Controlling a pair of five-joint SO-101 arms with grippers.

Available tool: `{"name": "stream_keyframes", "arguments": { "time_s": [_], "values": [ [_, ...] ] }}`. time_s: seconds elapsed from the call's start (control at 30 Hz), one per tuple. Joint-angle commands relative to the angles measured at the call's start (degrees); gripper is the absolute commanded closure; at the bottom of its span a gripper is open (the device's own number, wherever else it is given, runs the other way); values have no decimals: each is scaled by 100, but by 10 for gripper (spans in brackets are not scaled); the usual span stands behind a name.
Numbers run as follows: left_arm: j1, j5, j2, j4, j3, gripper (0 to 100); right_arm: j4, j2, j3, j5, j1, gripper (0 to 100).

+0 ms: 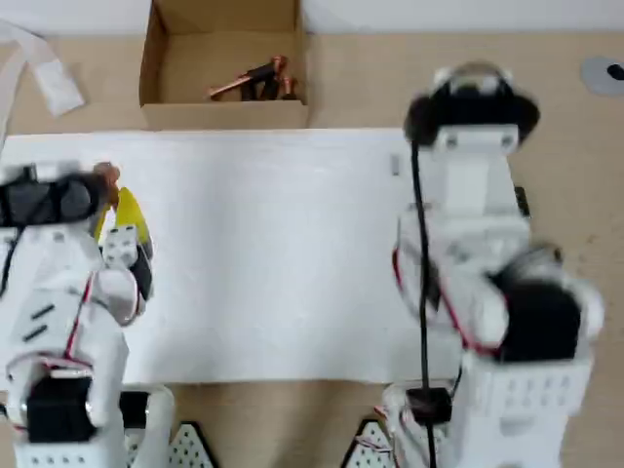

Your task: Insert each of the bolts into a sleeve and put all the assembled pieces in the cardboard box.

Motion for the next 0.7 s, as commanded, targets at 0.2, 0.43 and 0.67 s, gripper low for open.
{"name": "stream_keyframes", "arguments": {
  "time_s": [0.2,0.43,0.67],
  "values": [
    [281,0,-1754,-695,1662,993,-1846,-3090,4066,9,-57,988],
    [281,-9,-1895,-712,1987,993,-2391,-4998,5622,932,-66,988],
    [273,-9,-1895,-703,2435,991,-2418,-5938,6510,1064,-66,988]
  ]
}}
